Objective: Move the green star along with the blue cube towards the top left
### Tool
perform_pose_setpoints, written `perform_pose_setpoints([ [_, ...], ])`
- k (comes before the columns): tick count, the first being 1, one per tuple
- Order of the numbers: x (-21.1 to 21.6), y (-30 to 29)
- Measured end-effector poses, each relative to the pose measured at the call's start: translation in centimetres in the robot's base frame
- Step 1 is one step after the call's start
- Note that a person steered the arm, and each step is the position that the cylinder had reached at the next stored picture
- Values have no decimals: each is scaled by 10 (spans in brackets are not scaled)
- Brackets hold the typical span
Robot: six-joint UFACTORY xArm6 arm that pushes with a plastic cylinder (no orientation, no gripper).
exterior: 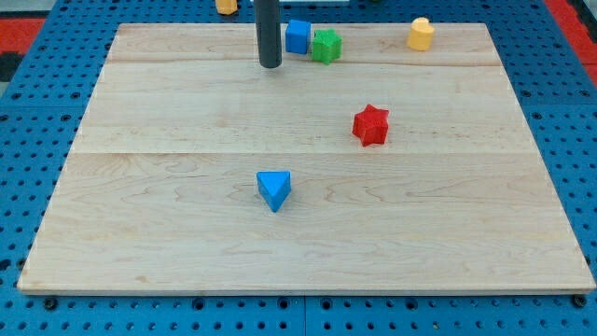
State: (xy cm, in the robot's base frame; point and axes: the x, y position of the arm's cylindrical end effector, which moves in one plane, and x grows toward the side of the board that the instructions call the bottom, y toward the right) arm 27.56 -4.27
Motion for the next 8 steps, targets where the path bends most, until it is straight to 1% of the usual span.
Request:
perform_pose_setpoints([
  [8, 28, 0],
])
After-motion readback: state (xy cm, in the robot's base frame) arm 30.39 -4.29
